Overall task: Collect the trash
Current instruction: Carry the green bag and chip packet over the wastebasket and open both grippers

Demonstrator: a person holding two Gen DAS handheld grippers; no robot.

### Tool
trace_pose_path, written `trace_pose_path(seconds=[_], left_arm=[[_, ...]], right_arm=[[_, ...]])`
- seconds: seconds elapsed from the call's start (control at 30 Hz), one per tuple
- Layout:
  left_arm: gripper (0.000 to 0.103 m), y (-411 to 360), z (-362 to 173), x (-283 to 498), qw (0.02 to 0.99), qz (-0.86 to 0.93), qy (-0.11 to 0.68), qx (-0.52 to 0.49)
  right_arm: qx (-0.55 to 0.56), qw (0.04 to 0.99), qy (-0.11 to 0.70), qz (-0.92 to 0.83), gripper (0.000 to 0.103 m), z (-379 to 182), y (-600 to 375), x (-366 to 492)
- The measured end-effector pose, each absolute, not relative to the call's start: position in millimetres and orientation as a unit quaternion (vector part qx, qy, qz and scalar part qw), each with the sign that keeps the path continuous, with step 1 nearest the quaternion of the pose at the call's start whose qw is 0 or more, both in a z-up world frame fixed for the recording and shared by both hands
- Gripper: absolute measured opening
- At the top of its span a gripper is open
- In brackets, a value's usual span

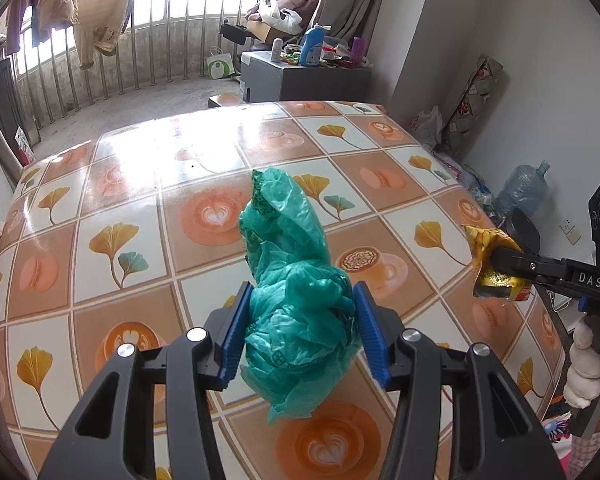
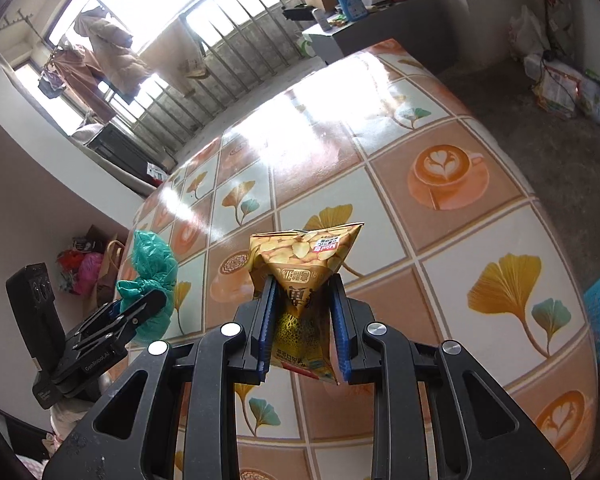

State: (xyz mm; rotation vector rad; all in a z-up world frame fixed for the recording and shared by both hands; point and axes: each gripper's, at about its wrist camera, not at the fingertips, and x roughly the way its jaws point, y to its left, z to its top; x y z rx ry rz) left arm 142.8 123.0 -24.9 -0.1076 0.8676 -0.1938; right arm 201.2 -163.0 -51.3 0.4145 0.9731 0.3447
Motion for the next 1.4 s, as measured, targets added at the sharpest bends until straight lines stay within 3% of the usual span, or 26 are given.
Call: trace_pose_path(seconds=[0.3,0.73,0.97,1.27,1.3,1.37,1.4], left_arm=[[0.049,49,21,149,0.906,-0.184,0.38,-0.026],[0.049,-152,50,165,0.855,-0.366,0.362,0.065],[0.05,-279,28,179,0.805,-0.439,0.383,0.111],[0.051,-431,-49,190,0.729,-0.496,0.448,0.15],[0.053,-443,-59,193,0.722,-0.501,0.454,0.145],[0.079,-463,-79,197,0.71,-0.505,0.473,0.135],[0.082,-472,-89,199,0.703,-0.503,0.485,0.13]], right_arm=[[0.26,0.872,0.398,0.119,0.024,-27,-234,168],[0.349,0.886,0.302,-0.037,0.024,-24,-378,107],[0.342,0.871,0.294,-0.195,0.025,-47,-471,83],[0.392,0.81,0.332,-0.284,0.026,-114,-563,87],[0.393,0.806,0.335,-0.288,0.028,-121,-570,90],[0.402,0.793,0.347,-0.298,0.052,-139,-584,96],[0.409,0.784,0.355,-0.303,0.057,-149,-590,96]])
